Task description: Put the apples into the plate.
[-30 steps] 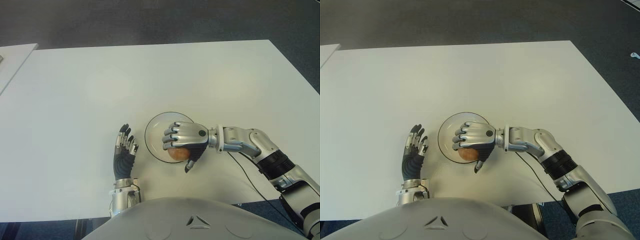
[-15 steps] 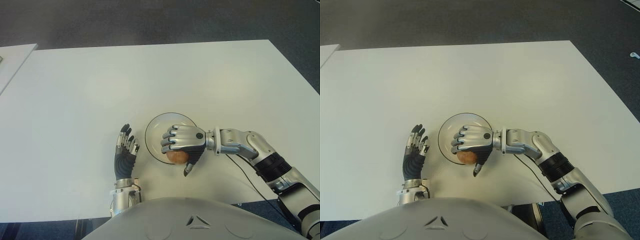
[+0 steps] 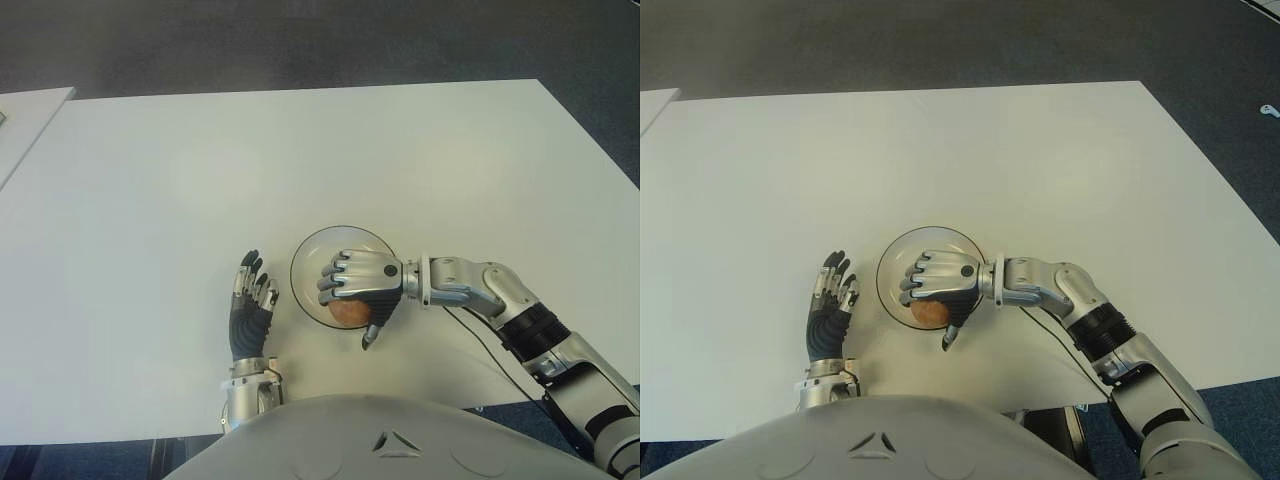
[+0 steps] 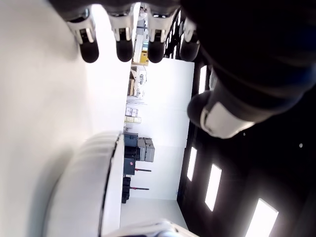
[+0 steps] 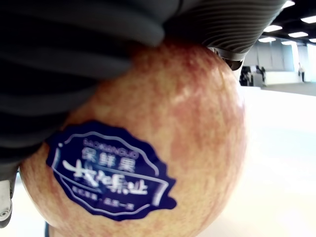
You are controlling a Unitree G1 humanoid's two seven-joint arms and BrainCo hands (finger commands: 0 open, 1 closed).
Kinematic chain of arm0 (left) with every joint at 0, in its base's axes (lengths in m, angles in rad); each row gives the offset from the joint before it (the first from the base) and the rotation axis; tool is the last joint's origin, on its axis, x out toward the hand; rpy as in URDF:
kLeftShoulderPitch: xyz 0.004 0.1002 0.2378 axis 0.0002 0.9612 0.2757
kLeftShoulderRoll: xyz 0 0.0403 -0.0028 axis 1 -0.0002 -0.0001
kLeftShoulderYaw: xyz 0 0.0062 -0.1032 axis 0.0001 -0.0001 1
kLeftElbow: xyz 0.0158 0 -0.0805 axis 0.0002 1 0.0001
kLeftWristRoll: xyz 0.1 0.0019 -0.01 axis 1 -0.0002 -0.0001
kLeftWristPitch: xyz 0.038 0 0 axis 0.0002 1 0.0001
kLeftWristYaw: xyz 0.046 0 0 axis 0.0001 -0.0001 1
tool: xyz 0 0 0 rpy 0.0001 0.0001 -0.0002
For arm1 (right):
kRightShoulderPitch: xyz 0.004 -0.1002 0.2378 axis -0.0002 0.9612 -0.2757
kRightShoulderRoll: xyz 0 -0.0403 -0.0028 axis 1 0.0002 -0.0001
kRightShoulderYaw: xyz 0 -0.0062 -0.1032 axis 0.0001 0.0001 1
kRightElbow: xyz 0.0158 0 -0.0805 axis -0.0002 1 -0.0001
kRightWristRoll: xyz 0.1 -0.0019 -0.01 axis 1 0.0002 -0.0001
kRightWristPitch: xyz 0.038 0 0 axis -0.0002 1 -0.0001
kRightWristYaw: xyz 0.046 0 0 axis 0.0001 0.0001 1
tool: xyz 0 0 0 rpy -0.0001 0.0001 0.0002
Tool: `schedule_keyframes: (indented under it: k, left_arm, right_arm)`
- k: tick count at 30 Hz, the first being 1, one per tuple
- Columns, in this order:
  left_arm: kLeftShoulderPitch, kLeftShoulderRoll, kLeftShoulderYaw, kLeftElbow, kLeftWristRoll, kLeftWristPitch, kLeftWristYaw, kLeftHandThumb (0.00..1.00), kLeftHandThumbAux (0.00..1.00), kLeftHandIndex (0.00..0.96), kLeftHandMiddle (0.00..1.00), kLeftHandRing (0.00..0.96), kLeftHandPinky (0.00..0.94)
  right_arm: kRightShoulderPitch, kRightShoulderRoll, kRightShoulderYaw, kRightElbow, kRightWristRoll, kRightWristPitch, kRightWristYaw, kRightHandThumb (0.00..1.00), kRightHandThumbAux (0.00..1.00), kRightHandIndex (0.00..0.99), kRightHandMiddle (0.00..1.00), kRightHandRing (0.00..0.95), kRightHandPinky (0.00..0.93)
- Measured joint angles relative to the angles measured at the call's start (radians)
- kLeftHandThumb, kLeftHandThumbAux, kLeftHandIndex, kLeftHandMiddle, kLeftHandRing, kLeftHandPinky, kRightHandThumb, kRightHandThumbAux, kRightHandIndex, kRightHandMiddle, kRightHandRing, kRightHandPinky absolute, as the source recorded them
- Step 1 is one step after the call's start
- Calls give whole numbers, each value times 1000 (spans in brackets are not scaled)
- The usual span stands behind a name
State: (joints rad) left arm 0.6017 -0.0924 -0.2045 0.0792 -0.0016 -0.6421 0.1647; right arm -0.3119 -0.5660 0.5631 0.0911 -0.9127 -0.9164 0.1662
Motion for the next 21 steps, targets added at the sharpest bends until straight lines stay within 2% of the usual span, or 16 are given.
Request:
schedule_keyframes:
  k: [7,17,21]
  left_arm:
    - [-3,-1,-2,5,0,-3,1,124,614,0,0,0,0]
    - [-14,-3,-6,29,-21,-34,1,124,625,0,0,0,0]
    - [-19,-4,-8,37,-29,-45,1,123,628,0,0,0,0]
  right_arm:
    - [-9,19,6,13,-26,48,11,845,668,448,491,818,788]
    - [-44,36,17,61,-63,52,-38,845,669,449,490,819,773]
    - [-59,38,24,85,-66,50,-59,749,694,441,711,826,794]
